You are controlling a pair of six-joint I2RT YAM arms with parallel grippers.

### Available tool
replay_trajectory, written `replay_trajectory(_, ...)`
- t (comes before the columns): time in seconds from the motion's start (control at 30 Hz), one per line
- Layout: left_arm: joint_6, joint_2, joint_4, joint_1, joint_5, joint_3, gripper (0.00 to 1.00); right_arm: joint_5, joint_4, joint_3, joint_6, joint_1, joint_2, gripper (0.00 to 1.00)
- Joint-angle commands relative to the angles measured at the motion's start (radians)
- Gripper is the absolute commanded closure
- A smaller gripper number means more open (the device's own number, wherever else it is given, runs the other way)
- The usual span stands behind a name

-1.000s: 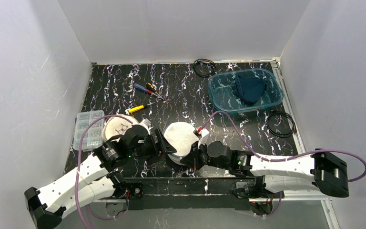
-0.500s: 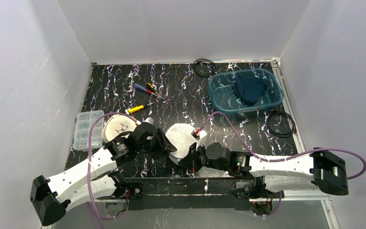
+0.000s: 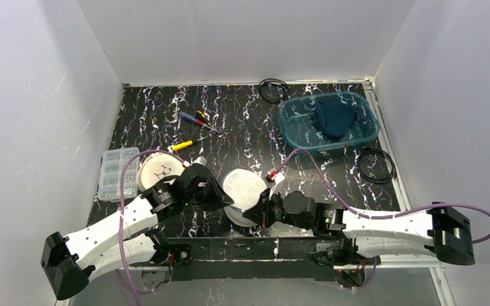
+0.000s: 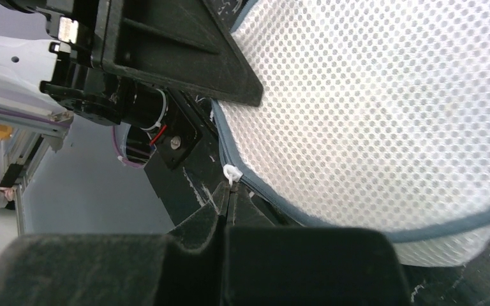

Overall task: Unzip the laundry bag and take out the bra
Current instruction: Unzip the laundry bag at the center of the board.

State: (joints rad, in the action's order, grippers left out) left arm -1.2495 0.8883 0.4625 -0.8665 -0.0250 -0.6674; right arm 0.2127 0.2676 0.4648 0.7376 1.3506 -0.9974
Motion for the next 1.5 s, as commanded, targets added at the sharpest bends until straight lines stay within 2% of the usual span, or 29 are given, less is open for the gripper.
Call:
replay_trajectory(0.0,0.019,-0.007,0.033,0.0,0.052,-0.007,0.9,0.055,-0.044,-0.017,0.001,0.007,0.075,0.99)
replay_trajectory(0.23,0.03,-0.019,0.033,0.0,0.052,-0.002,1.0,0.15,-0.165,-0.038,0.033,0.007,0.157,0.99)
replay_trajectory(0.47,0.134,-0.019,0.0,0.013,0.027,-0.036,1.0,0.214,-0.264,-0.043,0.033,0.008,0.248,0.99)
replay_trajectory(0.7,0.324,0.113,-0.078,0.132,-0.191,-0.148,1.0,0.231,-0.406,0.039,-0.084,0.008,0.272,0.99)
replay_trajectory(0.87,0.41,0.216,-0.148,0.176,-0.301,-0.178,0.99,0.212,-0.351,0.018,-0.076,0.008,0.242,0.99)
replay_trajectory(0.97,0.396,0.226,-0.159,0.176,-0.318,-0.149,0.86,0.189,-0.281,-0.01,-0.055,0.008,0.215,0.99)
replay_trajectory(1.07,0.371,0.186,-0.157,0.176,-0.309,-0.109,0.55,0.163,-0.217,-0.02,-0.047,0.007,0.178,0.99)
replay_trajectory(1.13,0.36,0.145,-0.122,0.176,-0.288,-0.096,0.4,0.145,-0.187,-0.02,-0.043,0.007,0.152,0.99)
replay_trajectory(1.23,0.342,0.075,-0.028,0.176,-0.258,-0.092,0.33,0.115,-0.14,-0.017,-0.037,0.008,0.116,0.99)
replay_trajectory(1.3,0.315,0.014,0.05,0.172,-0.243,-0.092,0.32,0.103,-0.114,-0.013,-0.033,0.009,0.096,0.99)
replay_trajectory(1.47,0.21,-0.116,0.117,0.11,-0.193,-0.059,0.3,0.082,-0.054,0.006,-0.033,0.011,0.047,0.99)
